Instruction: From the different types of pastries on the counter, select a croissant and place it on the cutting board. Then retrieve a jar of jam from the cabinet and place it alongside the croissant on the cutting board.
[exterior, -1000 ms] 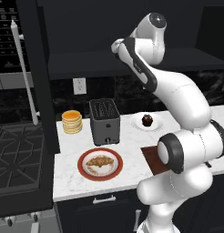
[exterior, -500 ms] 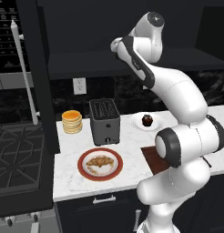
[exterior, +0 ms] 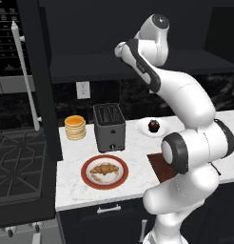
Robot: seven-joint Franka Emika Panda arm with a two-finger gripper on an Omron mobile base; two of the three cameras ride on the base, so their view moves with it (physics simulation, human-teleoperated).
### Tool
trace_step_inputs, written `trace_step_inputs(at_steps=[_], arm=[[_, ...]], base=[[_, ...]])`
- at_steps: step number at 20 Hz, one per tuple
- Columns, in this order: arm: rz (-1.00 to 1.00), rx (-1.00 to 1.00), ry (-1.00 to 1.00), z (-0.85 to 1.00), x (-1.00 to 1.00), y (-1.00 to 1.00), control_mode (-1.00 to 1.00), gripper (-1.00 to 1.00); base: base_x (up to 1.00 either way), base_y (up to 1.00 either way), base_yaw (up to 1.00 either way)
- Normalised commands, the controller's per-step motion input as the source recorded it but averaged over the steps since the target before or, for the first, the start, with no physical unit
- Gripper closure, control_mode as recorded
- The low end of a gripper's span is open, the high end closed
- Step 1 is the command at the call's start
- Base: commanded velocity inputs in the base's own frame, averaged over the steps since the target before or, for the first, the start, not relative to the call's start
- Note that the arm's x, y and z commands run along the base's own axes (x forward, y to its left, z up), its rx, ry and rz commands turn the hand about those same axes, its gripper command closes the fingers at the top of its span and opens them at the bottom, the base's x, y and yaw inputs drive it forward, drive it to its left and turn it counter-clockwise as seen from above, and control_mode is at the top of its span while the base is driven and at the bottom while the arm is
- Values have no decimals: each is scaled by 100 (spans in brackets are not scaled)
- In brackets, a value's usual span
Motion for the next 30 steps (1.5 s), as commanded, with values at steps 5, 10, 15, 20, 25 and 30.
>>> trace_step_inputs(at_steps=[5, 10, 15, 20, 25, 30], arm=[[0, 6, 0, 5, 22, 0, -100, -100], [0, 1, 0, -2, 0, 0, -100, -100], [0, 0, 2, -6, 7, 0, -100, -100], [0, 1, 0, 0, 13, 0, -100, -100], [0, 0, 1, 3, 20, 0, -100, -100], [0, 0, 2, 1, 25, 1, -100, -100]], base=[[0, 0, 0], [0, 0, 0], [0, 0, 0], [0, 0, 0], [0, 0, 0], [0, 0, 0]])
